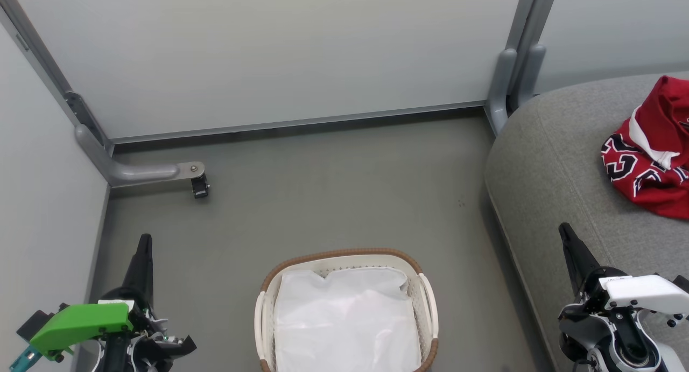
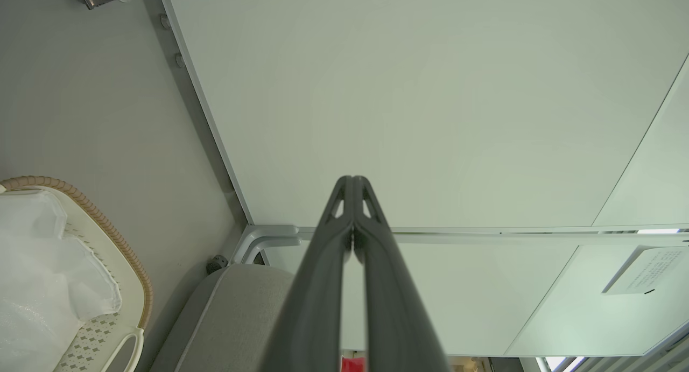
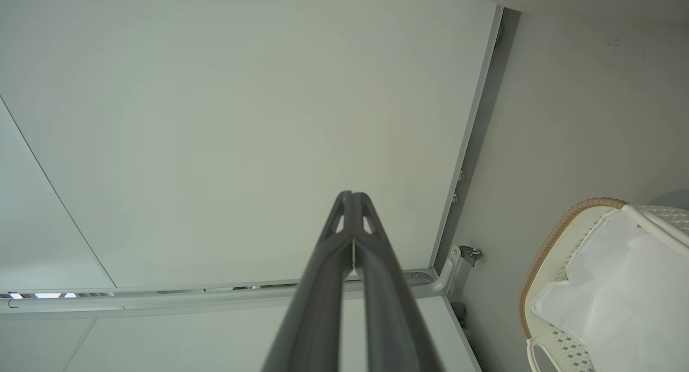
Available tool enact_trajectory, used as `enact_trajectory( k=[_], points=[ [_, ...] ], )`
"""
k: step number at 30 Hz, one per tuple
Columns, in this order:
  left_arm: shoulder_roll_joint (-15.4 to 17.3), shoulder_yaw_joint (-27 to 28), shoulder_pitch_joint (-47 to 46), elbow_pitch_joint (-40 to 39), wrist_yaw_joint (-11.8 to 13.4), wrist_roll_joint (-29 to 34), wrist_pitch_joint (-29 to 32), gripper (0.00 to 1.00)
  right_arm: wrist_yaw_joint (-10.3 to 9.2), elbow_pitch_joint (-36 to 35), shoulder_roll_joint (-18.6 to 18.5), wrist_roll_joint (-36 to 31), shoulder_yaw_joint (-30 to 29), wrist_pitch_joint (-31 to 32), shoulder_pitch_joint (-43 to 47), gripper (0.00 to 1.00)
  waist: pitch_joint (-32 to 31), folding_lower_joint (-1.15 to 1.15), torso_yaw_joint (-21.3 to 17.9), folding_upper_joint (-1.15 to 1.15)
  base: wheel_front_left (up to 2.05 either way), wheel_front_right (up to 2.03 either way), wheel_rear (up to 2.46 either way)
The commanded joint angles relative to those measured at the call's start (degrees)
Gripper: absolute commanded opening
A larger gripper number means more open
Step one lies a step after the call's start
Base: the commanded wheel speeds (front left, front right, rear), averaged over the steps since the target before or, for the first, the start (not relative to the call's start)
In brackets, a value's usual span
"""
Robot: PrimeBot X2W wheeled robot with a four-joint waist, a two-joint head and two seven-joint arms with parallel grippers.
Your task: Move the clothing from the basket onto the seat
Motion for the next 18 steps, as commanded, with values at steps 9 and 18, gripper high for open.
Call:
enact_trajectory(
  k=[9, 18],
  points=[
    [0.38, 0.12, -0.57, -0.09, -0.25, -0.18, 0.18, 0.0, -0.02, -0.15, -0.34, 0.22, -0.07, 0.19, 0.6, 0.0, 0.0, 0.0, 0.0, 0.0, 0.0, 0.0, 0.0],
    [0.38, 0.12, -0.57, -0.1, -0.25, -0.18, 0.18, 0.0, -0.02, -0.15, -0.34, 0.22, -0.06, 0.19, 0.6, 0.0, 0.0, 0.0, 0.0, 0.0, 0.0, 0.0, 0.0]
  ],
)
